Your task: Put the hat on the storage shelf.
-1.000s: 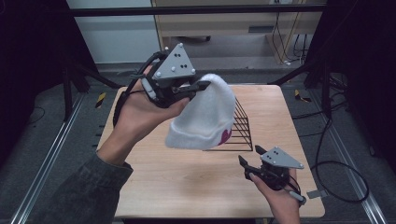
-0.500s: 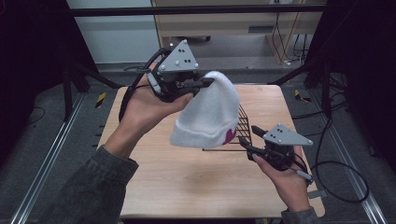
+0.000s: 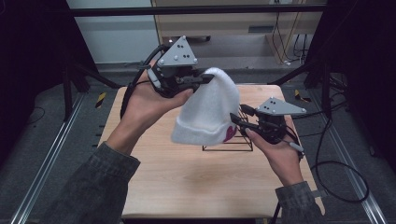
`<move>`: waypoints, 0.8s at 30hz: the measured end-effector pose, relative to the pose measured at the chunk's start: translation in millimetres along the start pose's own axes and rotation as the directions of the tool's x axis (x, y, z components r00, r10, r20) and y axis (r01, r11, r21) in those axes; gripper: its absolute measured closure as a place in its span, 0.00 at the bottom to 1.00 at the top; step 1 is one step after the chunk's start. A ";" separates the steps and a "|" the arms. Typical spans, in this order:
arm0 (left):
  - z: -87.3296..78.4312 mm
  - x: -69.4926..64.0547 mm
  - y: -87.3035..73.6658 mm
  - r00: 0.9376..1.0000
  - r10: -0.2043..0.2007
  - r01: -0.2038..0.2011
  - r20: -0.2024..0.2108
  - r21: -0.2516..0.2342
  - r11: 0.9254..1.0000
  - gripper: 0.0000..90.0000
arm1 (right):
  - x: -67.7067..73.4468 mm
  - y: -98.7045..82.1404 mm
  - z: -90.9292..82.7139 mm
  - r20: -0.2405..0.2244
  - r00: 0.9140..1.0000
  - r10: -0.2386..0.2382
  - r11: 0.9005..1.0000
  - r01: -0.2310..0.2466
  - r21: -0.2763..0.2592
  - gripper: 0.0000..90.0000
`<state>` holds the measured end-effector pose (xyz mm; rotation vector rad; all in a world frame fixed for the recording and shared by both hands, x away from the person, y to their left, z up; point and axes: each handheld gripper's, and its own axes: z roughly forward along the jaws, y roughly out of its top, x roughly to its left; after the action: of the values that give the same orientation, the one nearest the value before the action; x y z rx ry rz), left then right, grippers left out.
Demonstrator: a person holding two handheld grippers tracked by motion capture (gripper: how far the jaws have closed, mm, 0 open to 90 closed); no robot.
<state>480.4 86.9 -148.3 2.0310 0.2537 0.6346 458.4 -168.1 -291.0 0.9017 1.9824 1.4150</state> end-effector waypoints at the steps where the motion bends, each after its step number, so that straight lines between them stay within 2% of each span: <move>1: 0.1 0.0 0.0 1.000 -0.001 0.001 -0.001 -0.001 1.000 0.91 | -0.2 0.6 2.2 -0.008 1.000 0.001 1.000 -0.001 0.003 0.57; 3: 0.0 -0.1 0.4 1.000 -0.002 0.002 -0.001 -0.009 1.000 0.91 | -2.1 2.2 11.0 -0.050 0.999 0.018 1.000 -0.017 0.019 0.57; 5: 0.2 0.0 0.5 1.000 -0.003 0.003 -0.001 -0.011 1.000 0.91 | -2.7 2.7 13.8 -0.061 0.998 0.026 0.999 -0.024 0.026 0.59; 6: 0.6 0.6 0.4 1.000 -0.003 0.003 -0.002 -0.008 1.000 0.91 | -3.1 4.1 19.4 -0.065 0.998 0.024 0.998 -0.020 0.058 0.68; 8: 1.0 1.4 -0.1 1.000 -0.003 0.003 -0.006 -0.007 1.000 0.91 | -3.1 4.6 20.7 -0.062 0.998 0.021 0.998 -0.017 0.067 0.72; 10: 1.3 3.0 -0.8 1.000 -0.006 0.006 -0.010 -0.005 1.000 0.91 | -5.1 5.9 22.7 -0.073 0.997 0.018 0.998 -0.013 0.065 0.88; 11: 1.7 6.5 -1.7 1.000 -0.012 0.012 -0.018 -0.006 1.000 0.91 | -5.8 6.3 22.5 -0.074 0.997 0.020 0.998 -0.015 0.068 0.90; 15: 2.9 13.1 -2.6 0.999 -0.029 0.029 -0.031 -0.013 1.000 0.91 | -9.0 9.3 20.6 -0.051 0.999 0.006 0.998 -0.003 0.060 0.91; 17: 6.1 19.6 -2.1 0.998 -0.037 0.036 -0.050 -0.015 0.999 0.91 | -15.6 16.0 16.6 -0.032 0.999 -0.015 0.998 0.017 0.056 0.92; 19: 7.8 22.3 -1.8 0.998 -0.040 0.039 -0.057 -0.017 0.999 0.91 | -17.4 17.8 15.8 -0.030 1.000 -0.011 0.998 0.012 0.056 0.92; 21: 15.2 32.1 -0.7 0.996 -0.056 0.054 -0.074 -0.024 0.998 0.91 | -28.8 25.2 14.9 -0.003 1.000 -0.014 0.998 0.014 0.054 0.92; 24: 22.3 39.2 -1.0 0.994 -0.065 0.063 -0.083 -0.031 0.998 0.90 | -35.0 29.1 15.6 0.010 1.000 -0.016 0.998 0.015 0.055 0.92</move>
<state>525.3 87.4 -145.1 1.9632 0.3556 0.6804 498.2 -179.5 -266.5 0.9144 2.0252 1.3500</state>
